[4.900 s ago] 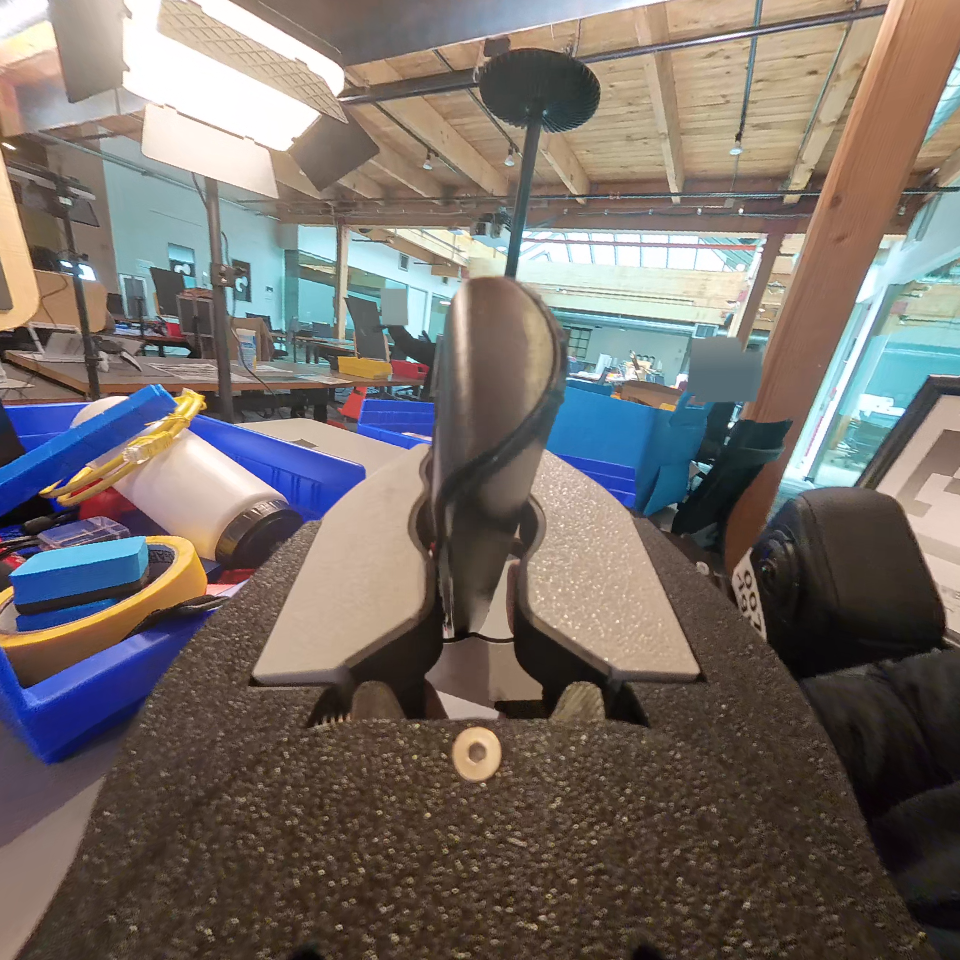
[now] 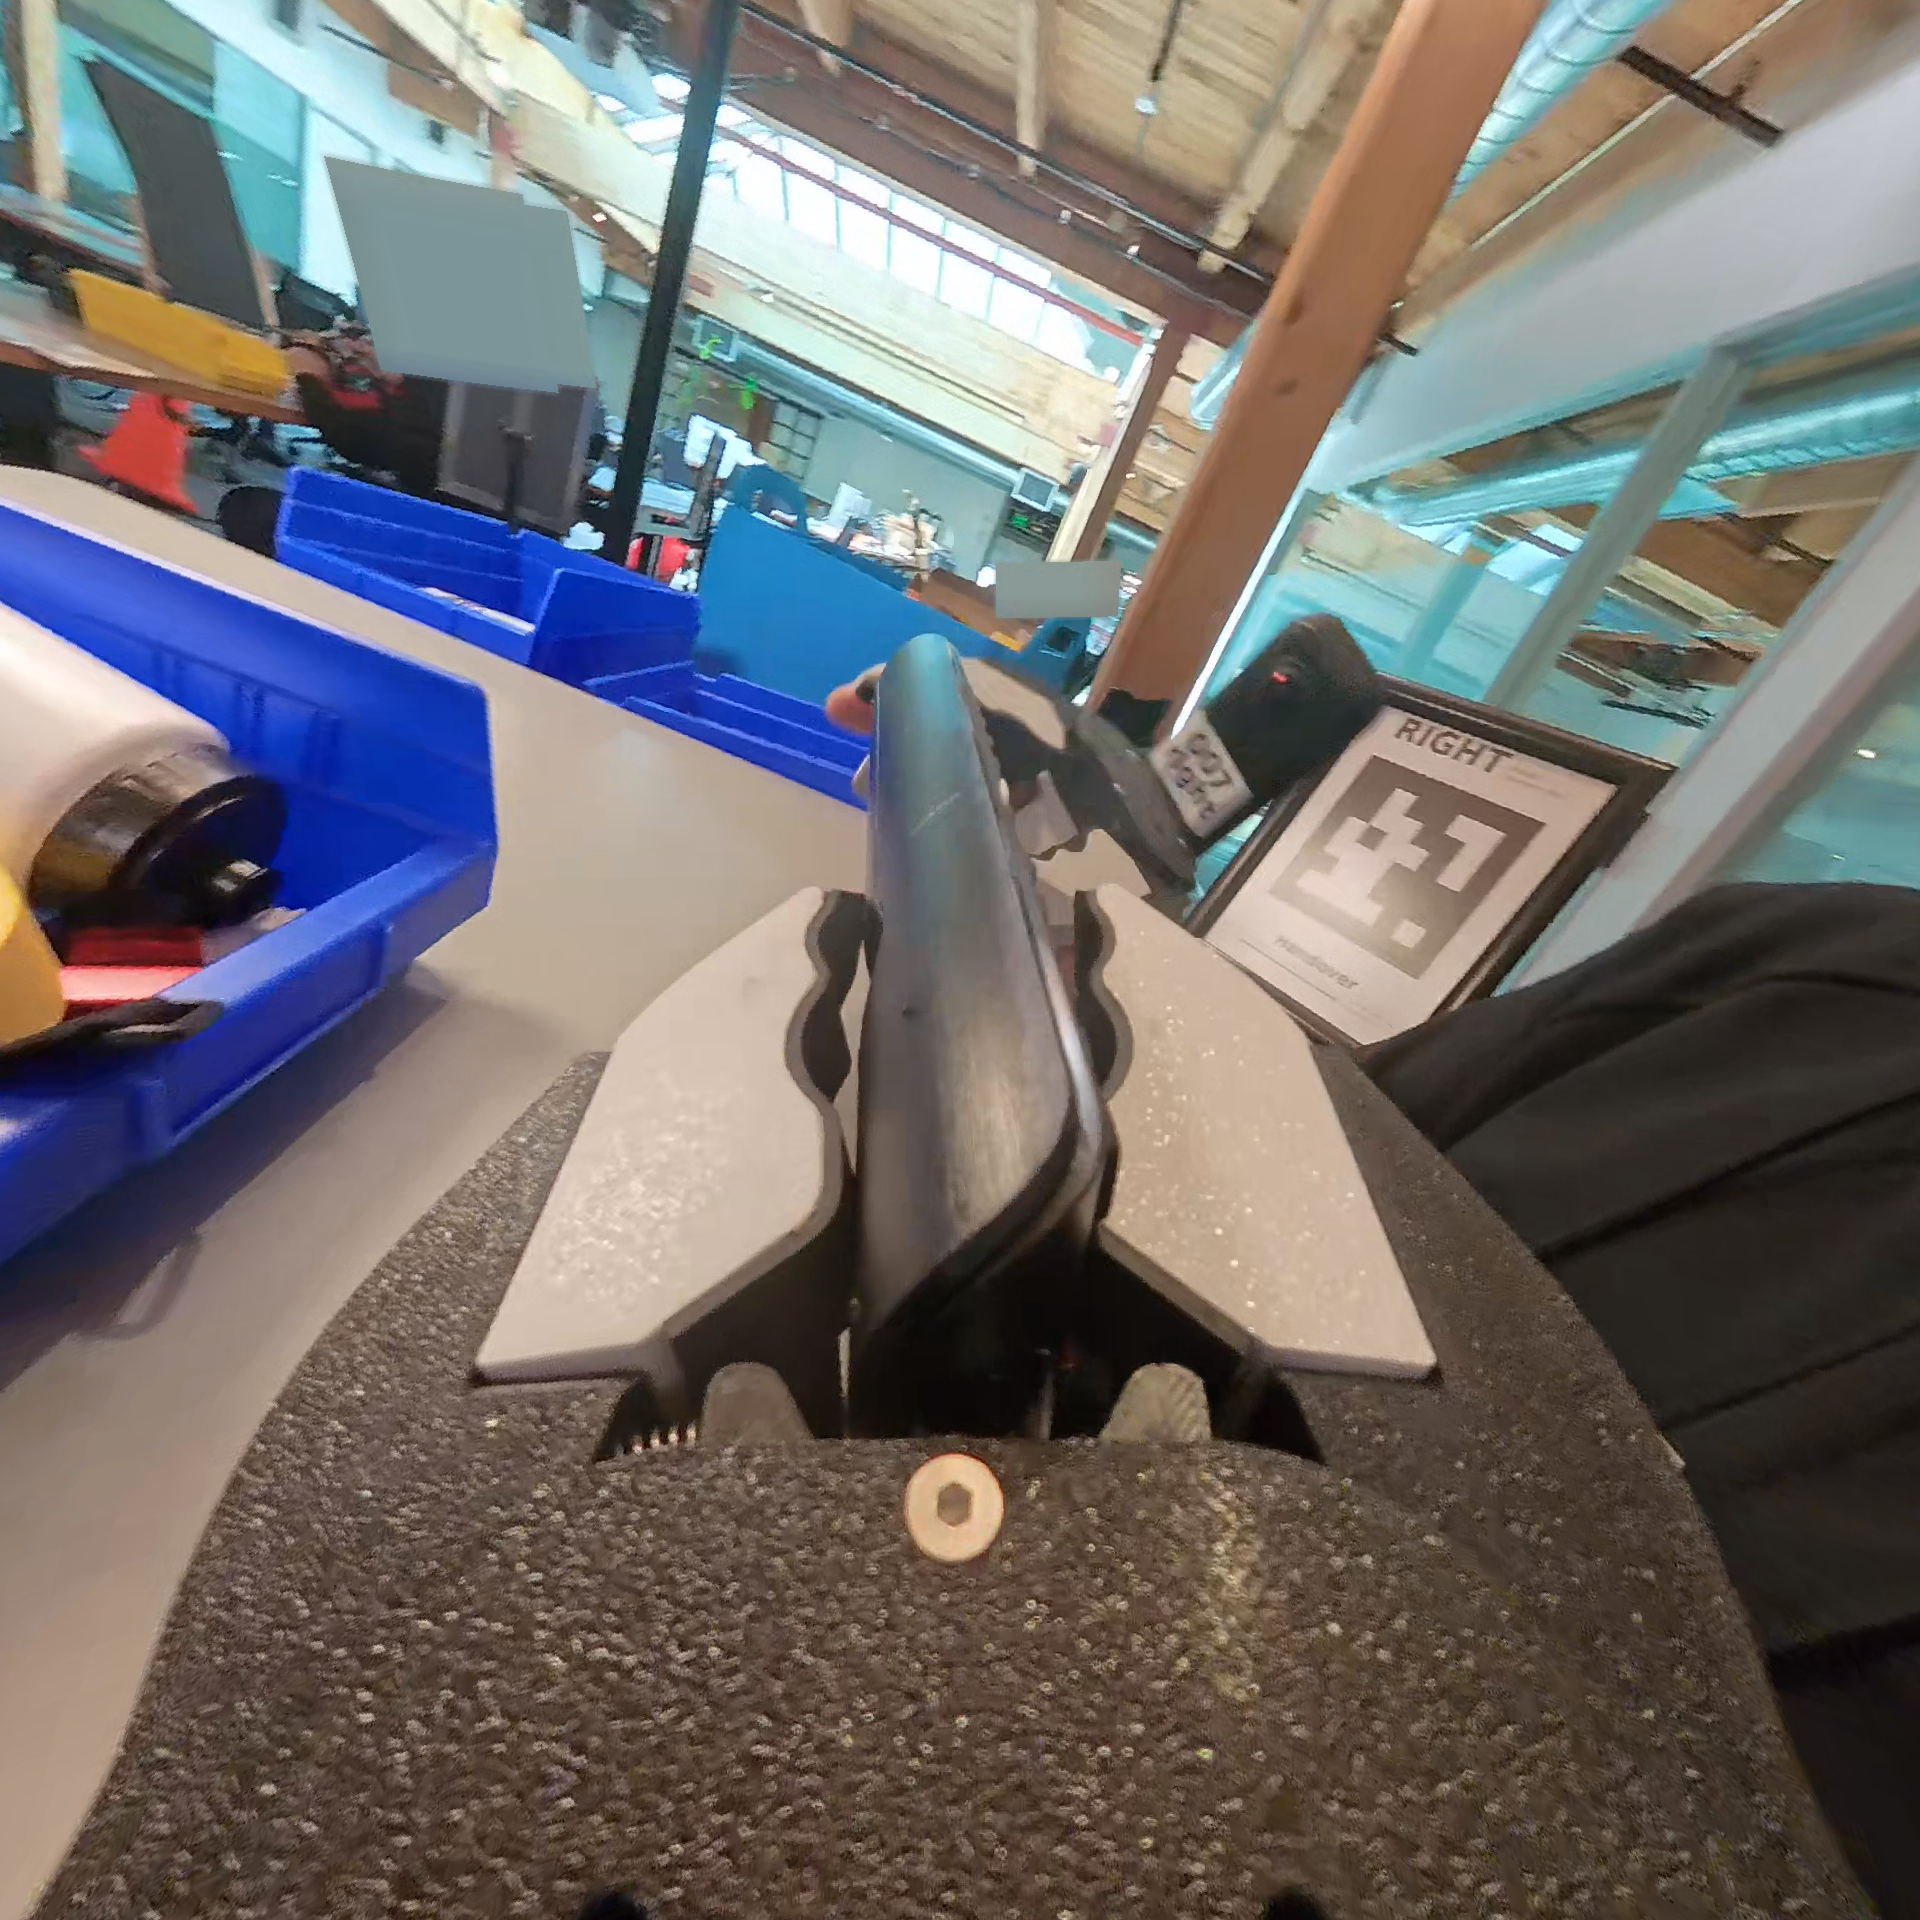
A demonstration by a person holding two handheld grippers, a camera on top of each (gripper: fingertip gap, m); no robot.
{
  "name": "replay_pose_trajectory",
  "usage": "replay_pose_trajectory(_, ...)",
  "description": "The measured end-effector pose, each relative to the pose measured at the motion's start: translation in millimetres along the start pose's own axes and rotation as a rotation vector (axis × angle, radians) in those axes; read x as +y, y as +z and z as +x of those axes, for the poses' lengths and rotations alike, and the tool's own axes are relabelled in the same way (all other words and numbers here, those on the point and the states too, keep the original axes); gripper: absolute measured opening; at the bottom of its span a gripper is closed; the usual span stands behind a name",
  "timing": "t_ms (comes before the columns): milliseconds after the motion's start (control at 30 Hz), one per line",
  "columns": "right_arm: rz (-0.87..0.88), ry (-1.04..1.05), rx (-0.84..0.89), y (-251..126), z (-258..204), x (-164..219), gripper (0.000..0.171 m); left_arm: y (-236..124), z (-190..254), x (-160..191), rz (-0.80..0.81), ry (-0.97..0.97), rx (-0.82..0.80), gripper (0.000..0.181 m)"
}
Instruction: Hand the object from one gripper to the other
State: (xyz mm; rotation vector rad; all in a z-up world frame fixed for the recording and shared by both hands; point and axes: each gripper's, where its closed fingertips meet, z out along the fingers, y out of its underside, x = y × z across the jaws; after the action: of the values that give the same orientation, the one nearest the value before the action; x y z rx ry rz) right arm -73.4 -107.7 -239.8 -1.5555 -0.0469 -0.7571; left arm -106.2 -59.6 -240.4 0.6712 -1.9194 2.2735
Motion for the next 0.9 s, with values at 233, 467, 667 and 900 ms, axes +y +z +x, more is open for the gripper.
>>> replay_pose_trajectory(233,-0.209,-0.566,0.196,12.5,-3.9,16.8,0.072,3.3,-11.8,19.8,-0.158,0.080,-0.152,0.044)
replay_pose_trajectory(467,-0.394,-0.745,0.231,28.4,-14.4,44.2,0.058,15.2,-9.8,49.2,-0.340,0.215,-0.199,0.045)
replay_pose_trajectory(667,-0.385,-0.624,0.230,32.7,-14.5,49.8,0.058,17.2,-2.5,34.1,-0.242,0.225,-0.151,0.053)
replay_pose_trajectory(900,-0.175,-0.129,0.077,31.4,-19.9,31.7,0.057,2.2,17.7,4.9,-0.074,0.399,-0.050,0.079)
